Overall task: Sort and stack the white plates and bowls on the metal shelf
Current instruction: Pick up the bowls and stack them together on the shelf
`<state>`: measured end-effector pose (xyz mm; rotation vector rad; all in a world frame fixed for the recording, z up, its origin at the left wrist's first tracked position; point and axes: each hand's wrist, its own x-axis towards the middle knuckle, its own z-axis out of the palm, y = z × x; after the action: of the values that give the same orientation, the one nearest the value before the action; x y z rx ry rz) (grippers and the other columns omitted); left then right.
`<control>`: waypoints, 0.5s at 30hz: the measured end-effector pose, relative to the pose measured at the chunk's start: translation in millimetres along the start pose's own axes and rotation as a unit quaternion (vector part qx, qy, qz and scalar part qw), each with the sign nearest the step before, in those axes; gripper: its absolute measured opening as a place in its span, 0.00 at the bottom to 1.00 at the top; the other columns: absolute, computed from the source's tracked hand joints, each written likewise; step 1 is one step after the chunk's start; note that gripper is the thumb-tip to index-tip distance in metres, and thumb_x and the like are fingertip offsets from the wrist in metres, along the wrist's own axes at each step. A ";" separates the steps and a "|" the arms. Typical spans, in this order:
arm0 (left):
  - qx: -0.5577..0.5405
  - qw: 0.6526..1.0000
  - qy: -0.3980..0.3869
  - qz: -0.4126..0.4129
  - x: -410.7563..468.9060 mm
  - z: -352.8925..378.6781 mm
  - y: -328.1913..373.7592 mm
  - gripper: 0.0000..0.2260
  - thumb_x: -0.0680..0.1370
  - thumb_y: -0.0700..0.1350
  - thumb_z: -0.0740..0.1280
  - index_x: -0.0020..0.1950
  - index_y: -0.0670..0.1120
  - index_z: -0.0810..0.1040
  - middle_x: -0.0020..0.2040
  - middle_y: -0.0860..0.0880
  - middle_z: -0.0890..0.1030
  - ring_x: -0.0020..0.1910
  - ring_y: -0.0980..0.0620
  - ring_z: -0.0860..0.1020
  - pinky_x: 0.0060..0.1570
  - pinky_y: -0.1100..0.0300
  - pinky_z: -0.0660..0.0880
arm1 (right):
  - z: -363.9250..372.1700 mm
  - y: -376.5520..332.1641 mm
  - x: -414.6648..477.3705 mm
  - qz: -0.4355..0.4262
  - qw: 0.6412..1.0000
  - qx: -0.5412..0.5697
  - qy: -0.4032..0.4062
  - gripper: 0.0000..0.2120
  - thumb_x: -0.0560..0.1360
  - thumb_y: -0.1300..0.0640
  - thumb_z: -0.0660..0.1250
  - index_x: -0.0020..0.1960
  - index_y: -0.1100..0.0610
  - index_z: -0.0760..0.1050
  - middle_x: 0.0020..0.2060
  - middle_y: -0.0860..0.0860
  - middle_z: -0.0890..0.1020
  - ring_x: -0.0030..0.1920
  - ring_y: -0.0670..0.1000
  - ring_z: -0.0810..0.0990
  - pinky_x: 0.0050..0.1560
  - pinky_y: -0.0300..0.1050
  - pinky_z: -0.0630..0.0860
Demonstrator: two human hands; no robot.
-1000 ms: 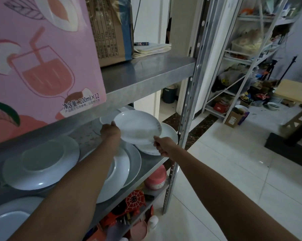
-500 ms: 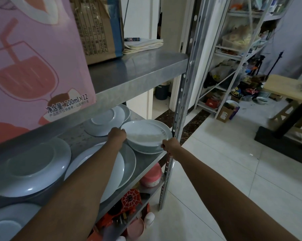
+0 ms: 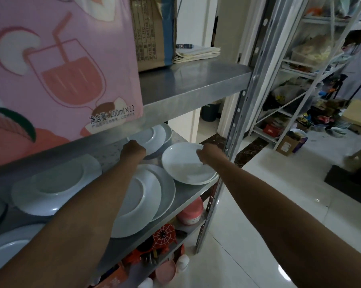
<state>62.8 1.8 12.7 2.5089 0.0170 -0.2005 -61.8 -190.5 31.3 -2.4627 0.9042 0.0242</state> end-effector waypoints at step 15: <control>0.115 0.992 0.019 0.046 20.6 -4.4 -45.3 0.24 0.78 0.49 0.64 0.72 0.42 0.66 0.69 0.41 0.72 0.68 0.41 0.71 0.67 0.49 0.69 | 39.3 -59.1 59.7 -0.287 0.926 -0.223 0.096 0.13 0.77 0.60 0.59 0.60 0.61 0.72 0.55 0.58 0.79 0.55 0.59 0.78 0.52 0.48 0.73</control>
<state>81.1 40.5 -13.2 2.7355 -0.1122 -0.1236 26.7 -169.7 13.1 -3.1138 0.2203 -0.2431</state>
